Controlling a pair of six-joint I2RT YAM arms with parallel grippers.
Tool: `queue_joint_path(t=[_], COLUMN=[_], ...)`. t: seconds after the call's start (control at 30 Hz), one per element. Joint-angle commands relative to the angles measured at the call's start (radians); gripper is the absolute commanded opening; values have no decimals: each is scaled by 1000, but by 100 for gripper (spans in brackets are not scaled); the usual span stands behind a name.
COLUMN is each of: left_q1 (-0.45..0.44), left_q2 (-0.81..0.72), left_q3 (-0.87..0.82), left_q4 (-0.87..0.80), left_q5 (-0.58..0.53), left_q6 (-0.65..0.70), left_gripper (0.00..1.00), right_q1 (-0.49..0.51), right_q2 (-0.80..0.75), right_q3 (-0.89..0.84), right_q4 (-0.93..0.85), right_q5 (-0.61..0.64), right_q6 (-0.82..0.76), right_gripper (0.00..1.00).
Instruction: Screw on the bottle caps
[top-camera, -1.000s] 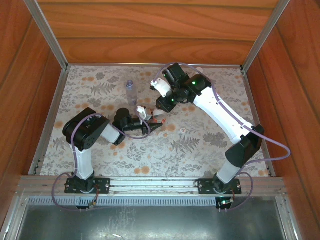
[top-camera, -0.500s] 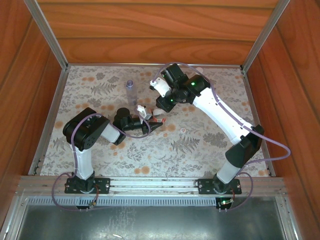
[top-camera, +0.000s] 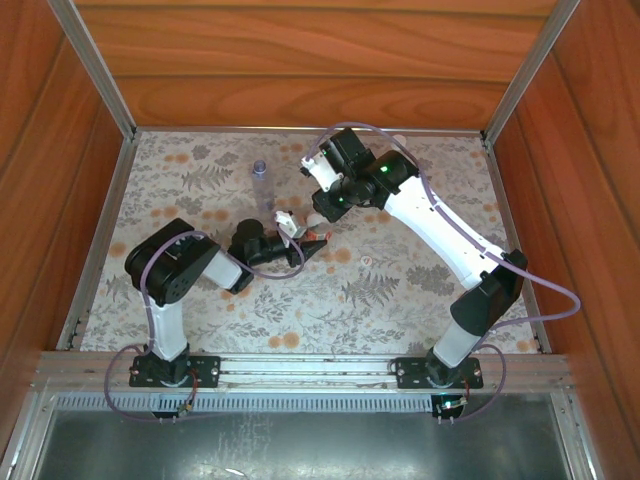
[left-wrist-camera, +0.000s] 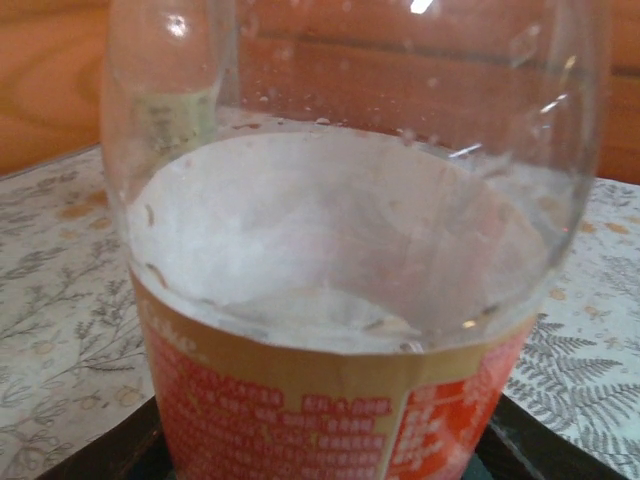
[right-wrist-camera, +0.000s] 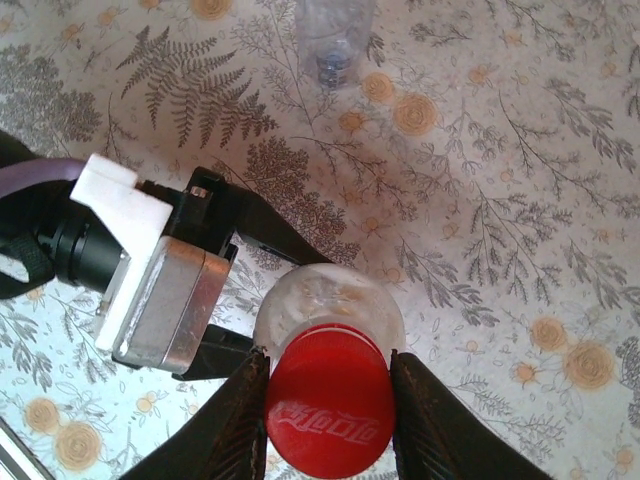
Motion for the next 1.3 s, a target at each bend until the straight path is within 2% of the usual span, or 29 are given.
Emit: queue_joint_path(t=[0.0,0.13,0.2,0.3,0.47,0.63,0.77,1.0,1.27], left_q1=[-12,-48,-56,-65,-69,-69,-70,-69,-70], left_q2=[-19,-52,-56,-52,-47,-43,-41,-44,-47], left_q3=[-30,-40,-36,-28,-15,0,3,-3,-20], left_q4=[-99,-98,-100,-100,-100,-100,-100,-98,-98], left_q5=[-166,-298,-314,-319,-297,-259,-238,-206,-152], left_q6=[48,90,94,90,40,-19,-40,-42,-7], left_gripper=[54,54,54,54,54,54,54,54,54], right_q1=[8,9,10,25,76,80,80,71,25], right_q2=[25,37,39,40,11,-62,-93,-99,-78], right_q3=[29,29,29,24,-40,-127,-173,-195,-151], right_q4=[-70,-85,-90,-81,13,130,197,210,151], right_q5=[64,114,155,208,300,324,299,268,157], right_q6=[124,239,290,332,317,326,315,310,292], right_gripper=[34,34,33,33,33,32,34,35,35])
